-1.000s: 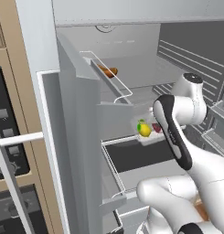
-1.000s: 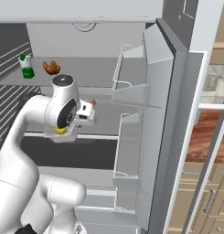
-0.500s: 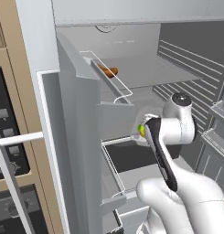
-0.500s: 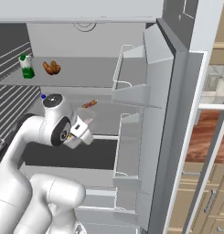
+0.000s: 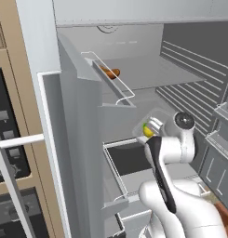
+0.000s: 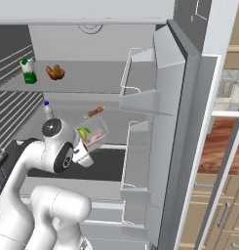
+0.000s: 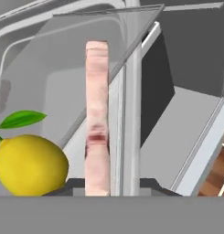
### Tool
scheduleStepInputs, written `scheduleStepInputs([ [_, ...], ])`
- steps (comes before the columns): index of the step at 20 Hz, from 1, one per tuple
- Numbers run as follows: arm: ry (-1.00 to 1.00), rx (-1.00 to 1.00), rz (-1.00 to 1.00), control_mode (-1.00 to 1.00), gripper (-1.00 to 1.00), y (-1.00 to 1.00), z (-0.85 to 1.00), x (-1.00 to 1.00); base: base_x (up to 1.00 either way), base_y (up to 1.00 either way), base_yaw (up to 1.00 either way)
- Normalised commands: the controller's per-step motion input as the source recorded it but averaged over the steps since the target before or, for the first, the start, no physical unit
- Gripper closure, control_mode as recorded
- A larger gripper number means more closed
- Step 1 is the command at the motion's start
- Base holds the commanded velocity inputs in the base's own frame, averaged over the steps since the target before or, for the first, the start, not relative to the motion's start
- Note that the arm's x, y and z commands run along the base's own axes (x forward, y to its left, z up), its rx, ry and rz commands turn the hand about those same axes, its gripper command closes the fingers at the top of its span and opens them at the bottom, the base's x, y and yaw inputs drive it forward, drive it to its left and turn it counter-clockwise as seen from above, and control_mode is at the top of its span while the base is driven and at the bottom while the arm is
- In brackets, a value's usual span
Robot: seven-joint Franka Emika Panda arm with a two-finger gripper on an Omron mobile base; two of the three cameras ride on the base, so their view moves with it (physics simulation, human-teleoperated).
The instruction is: Place the tupperware on the second highest shelf of the fridge. Make space for the tupperware among the existing items by rearranging them on the shelves if needed. Close the fridge door when finished.
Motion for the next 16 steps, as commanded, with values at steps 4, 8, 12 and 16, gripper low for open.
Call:
scheduleStepInputs([
  [4, 0.02, 0.12, 0.00, -1.00, 1.00, 0.00, 0.06, 0.37, 0.00, 0.00, 0.00],
  [8, 0.03, 0.07, 0.00, -1.00, 1.00, 0.01, 0.09, 0.54, 0.00, 0.00, 0.00],
  [12, 0.09, 0.07, 0.00, -1.00, 1.00, 0.00, 0.00, 0.70, 0.00, 0.00, 0.00],
  [16, 0.03, 0.11, -0.03, -1.00, 1.00, -0.01, 0.00, 0.84, 0.00, 0.00, 0.00],
])
